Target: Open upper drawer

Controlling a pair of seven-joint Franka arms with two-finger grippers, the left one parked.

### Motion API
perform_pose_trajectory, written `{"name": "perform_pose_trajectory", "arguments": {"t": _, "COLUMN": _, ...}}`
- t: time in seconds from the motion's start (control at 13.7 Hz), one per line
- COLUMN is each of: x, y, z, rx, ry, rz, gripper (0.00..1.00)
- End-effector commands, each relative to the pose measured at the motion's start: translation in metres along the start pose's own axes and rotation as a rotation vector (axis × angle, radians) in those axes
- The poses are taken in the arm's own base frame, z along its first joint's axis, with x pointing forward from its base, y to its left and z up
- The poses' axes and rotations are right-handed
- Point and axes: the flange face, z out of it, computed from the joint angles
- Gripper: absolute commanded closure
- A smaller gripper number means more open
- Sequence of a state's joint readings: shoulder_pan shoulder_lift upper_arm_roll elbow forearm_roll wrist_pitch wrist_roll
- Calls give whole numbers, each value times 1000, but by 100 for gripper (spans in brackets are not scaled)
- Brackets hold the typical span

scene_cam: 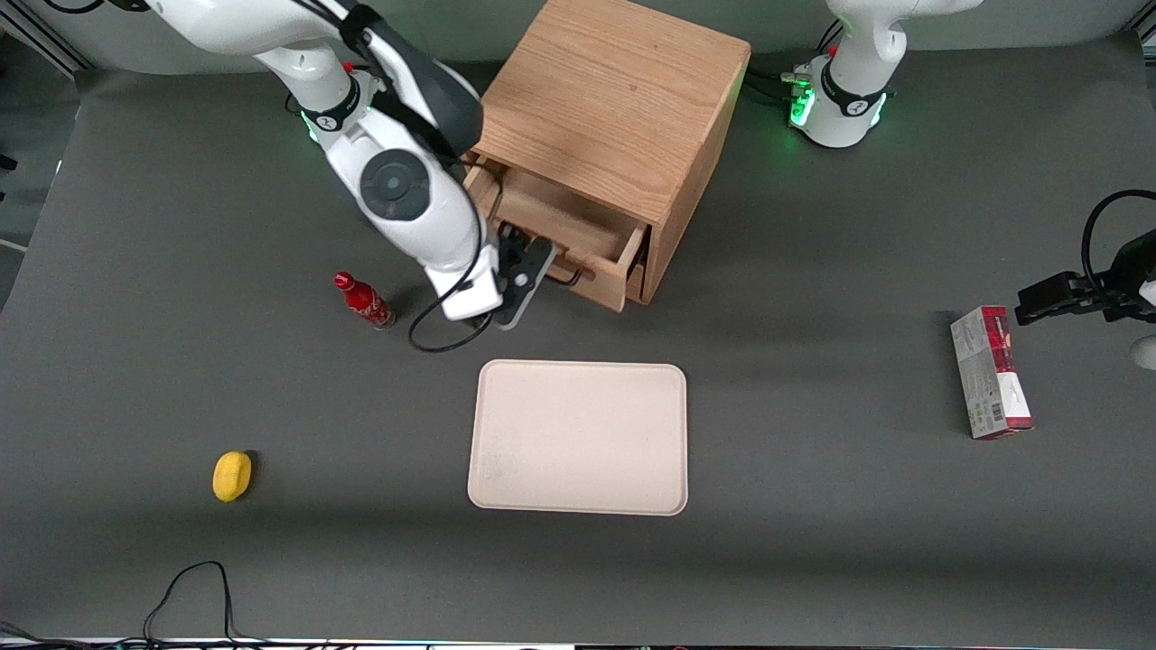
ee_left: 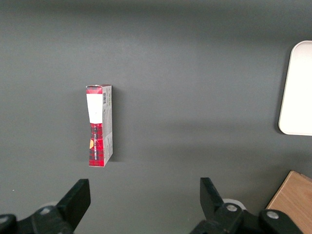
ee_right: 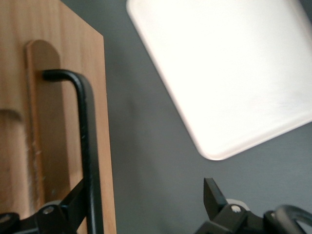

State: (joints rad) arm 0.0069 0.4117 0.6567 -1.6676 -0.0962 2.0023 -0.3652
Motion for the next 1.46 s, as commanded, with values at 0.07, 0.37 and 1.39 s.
{"name": "perform_pose_trajectory", "arguments": {"t": 0.07, "x": -1, "y": 76, "z": -13, "rx": -26, "ry": 54, "rz": 6, "gripper": 0}}
{"name": "perform_pose_trajectory", "arguments": {"t": 0.37, "x": -14, "y": 141, "z": -23, "rx": -62, "ry": 89, "rz": 30, "gripper": 0}}
{"name": "perform_pose_trajectory", "arguments": {"t": 1.39, "x": -116, "y": 166, "z": -191, "rx": -36, "ry": 43, "rz": 446, "gripper": 0}}
